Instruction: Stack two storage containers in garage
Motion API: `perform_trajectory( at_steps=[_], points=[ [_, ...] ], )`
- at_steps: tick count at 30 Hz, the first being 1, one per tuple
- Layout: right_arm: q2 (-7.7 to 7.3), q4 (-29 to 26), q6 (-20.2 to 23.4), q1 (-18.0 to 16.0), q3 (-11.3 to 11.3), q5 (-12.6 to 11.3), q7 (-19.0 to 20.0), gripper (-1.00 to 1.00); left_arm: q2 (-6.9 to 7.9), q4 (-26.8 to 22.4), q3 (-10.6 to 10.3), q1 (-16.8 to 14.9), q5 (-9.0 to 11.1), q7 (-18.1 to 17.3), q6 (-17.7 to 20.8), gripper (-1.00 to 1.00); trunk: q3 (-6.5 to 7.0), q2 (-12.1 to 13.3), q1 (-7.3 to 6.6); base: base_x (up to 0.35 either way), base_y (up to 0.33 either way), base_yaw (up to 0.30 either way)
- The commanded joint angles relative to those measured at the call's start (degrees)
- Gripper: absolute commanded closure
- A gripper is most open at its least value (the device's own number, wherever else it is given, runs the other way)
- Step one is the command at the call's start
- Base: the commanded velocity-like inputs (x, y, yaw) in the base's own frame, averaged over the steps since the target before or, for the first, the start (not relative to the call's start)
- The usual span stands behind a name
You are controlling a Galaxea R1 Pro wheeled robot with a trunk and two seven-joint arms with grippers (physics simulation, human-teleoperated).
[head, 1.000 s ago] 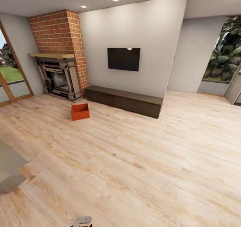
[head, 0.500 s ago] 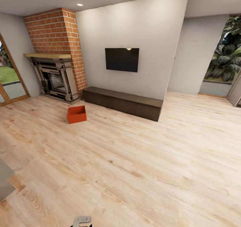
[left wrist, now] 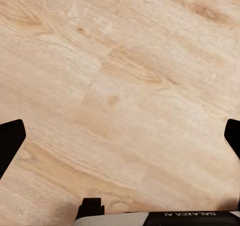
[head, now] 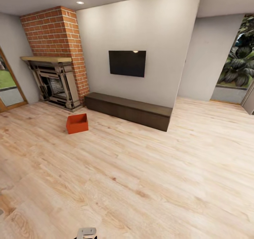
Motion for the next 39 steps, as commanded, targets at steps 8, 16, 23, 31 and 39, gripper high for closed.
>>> perform_trajectory(
  at_steps=[8,16,23,31,39],
  points=[
    [0.03,0.1,0.2,-0.1,0.4,0.3,-0.2,-1.00,0.00,0.1,-0.5,-0.1,0.6,0.0,-0.2,-1.00,-0.09,-0.1,0.05,0.342,-0.074,0.000],
    [0.02,0.1,0.2,-0.1,0.4,0.3,-0.2,-1.00,0.00,0.1,-0.5,-0.1,0.6,0.0,-0.2,-1.00,-0.09,-0.1,0.05,0.343,-0.046,0.000],
    [0.04,0.1,0.2,-0.1,0.4,0.3,-0.2,-1.00,-0.04,0.1,-0.5,0.0,0.6,0.0,-0.2,-1.00,-0.09,-0.1,0.05,0.343,-0.006,0.000],
    [0.04,0.1,0.2,-0.1,0.4,0.4,-0.2,-1.00,-0.06,0.1,-0.5,0.0,0.6,0.0,-0.2,-1.00,-0.09,-0.1,0.05,0.343,0.000,0.000],
    [-0.06,0.1,0.2,-0.1,0.4,0.2,-0.2,-1.00,-0.08,0.1,-0.6,-0.1,0.5,0.0,-0.2,-1.00,-0.09,-0.1,0.05,0.343,0.000,0.000]
  ],
)
